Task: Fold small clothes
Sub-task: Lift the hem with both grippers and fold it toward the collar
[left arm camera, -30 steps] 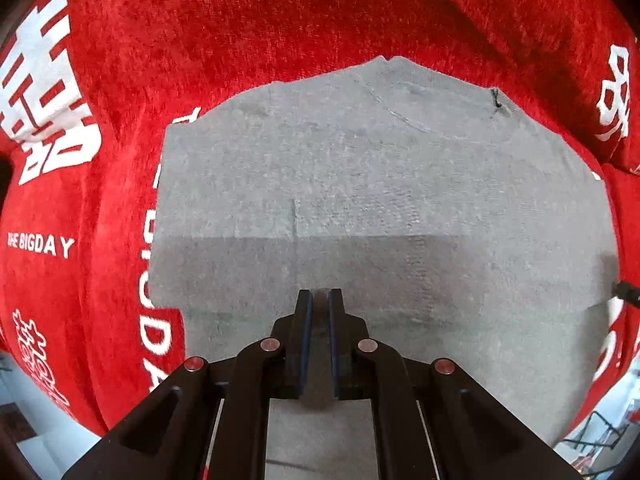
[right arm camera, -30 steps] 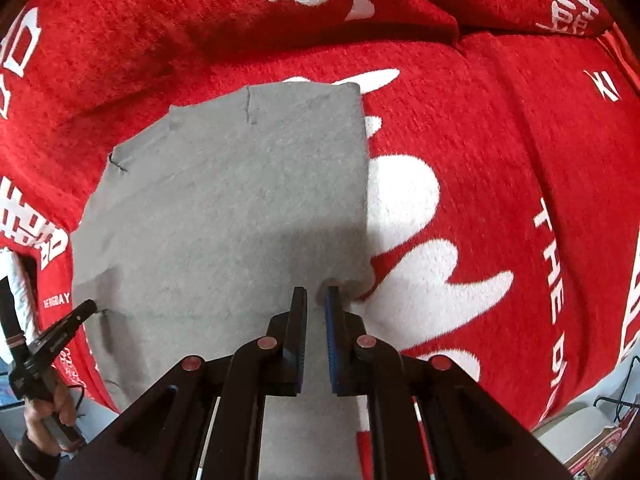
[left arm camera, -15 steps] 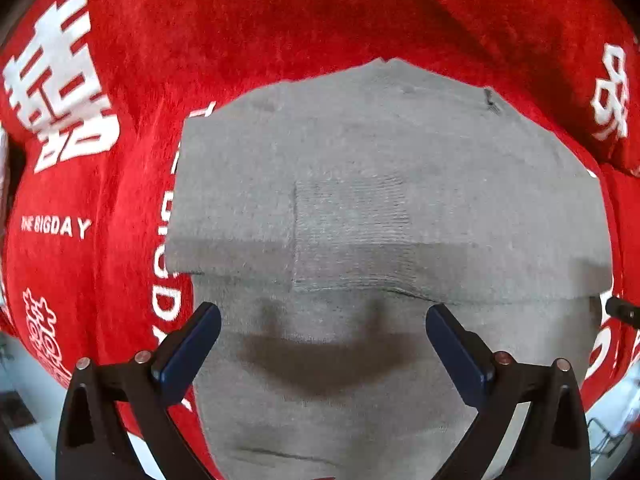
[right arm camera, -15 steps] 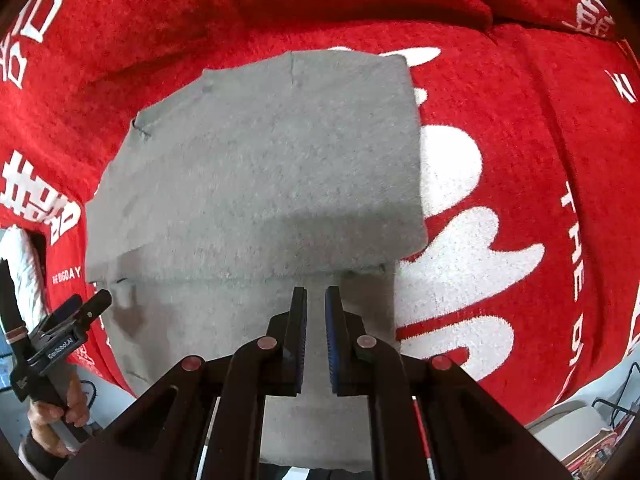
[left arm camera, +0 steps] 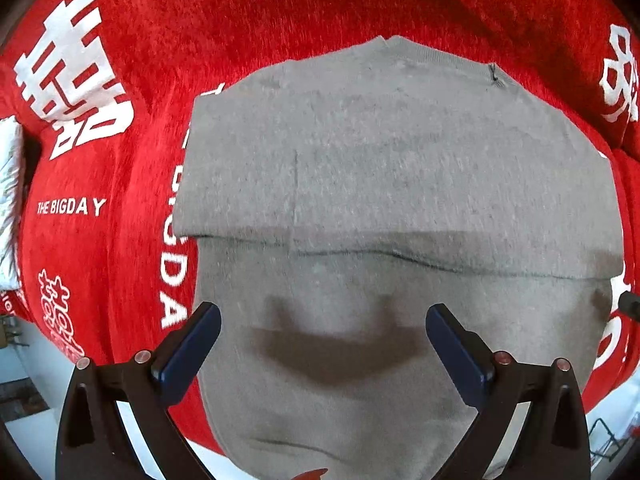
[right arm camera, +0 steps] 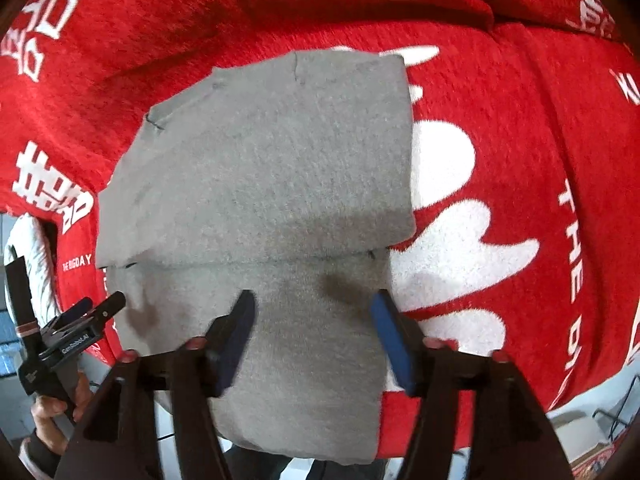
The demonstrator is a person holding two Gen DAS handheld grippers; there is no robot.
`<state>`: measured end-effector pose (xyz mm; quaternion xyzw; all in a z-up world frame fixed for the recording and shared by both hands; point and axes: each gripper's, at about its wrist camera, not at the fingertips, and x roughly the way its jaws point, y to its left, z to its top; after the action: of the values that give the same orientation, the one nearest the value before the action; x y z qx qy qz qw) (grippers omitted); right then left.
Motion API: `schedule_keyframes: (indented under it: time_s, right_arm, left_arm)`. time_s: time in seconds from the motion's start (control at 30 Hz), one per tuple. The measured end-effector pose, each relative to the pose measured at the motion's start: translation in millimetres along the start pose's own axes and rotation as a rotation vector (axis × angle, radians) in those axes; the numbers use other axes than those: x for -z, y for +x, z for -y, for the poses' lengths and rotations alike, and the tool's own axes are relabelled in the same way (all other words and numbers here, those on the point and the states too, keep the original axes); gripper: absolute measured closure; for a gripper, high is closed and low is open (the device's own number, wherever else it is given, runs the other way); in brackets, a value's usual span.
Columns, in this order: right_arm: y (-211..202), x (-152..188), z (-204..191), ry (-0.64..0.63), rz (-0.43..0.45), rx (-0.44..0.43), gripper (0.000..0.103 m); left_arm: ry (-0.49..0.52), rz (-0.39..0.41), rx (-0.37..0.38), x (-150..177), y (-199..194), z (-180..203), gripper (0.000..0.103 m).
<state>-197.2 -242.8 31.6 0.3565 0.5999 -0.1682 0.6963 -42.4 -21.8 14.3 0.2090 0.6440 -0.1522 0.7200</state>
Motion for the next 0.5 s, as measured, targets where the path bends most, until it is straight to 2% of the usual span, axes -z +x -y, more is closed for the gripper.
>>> schedule_keyframes:
  time_s: [0.1,0.27,0.5]
  right_arm:
    - [-5,3,3,-0.029,0.033,-0.027,0.020]
    - [0,12,6,-0.051,-0.004,-0.066,0.019]
    - [10,31,10,0.010,-0.060,-0.144,0.019]
  left_arm:
    - [-0.018,-0.018,0.006,6,0,2,0.000]
    - [-0.031,-0.013,-0.025,19,-2,7,0.000]
    - [-0.019,-0.058,0.028,40,1,10,0.000]
